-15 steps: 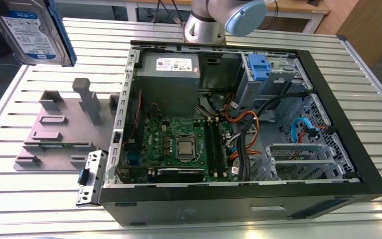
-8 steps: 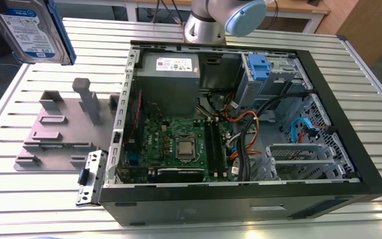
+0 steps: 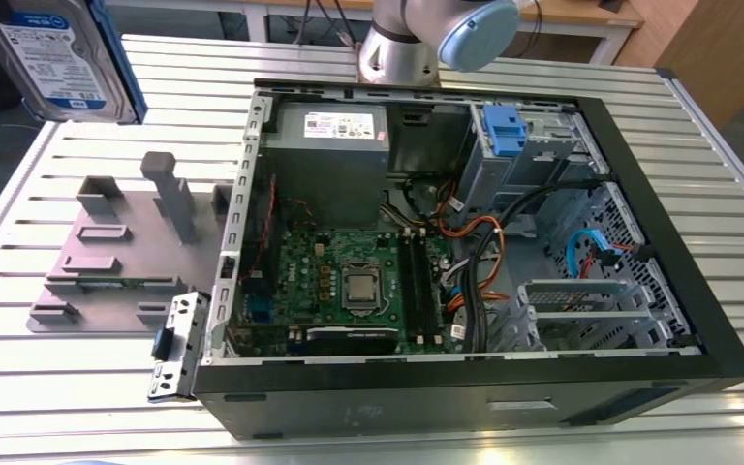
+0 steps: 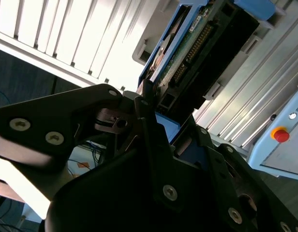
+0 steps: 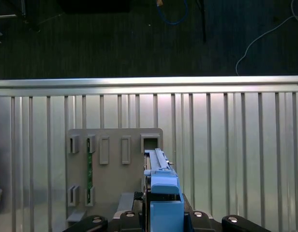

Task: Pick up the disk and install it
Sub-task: 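Pick up the disk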

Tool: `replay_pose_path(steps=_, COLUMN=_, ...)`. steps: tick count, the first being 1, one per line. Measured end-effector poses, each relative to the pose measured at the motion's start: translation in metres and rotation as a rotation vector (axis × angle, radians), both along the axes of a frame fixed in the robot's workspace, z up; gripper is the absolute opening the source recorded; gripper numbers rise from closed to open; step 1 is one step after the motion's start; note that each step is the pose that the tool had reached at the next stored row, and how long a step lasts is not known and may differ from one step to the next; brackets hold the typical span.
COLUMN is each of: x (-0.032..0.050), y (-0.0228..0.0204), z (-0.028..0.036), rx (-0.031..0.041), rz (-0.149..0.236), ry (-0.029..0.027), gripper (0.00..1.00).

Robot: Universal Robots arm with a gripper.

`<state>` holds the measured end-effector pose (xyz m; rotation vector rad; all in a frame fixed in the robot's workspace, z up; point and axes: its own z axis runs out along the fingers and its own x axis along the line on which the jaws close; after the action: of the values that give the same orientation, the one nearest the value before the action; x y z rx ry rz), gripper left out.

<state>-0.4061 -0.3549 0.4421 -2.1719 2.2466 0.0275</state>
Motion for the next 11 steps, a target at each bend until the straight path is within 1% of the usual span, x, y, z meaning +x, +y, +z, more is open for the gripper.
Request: replay_pose_path(steps=11, x=0.0, y=0.0, z=0.0054, rx=0.0, rz=0.0, ry=0.0, gripper=0.36)
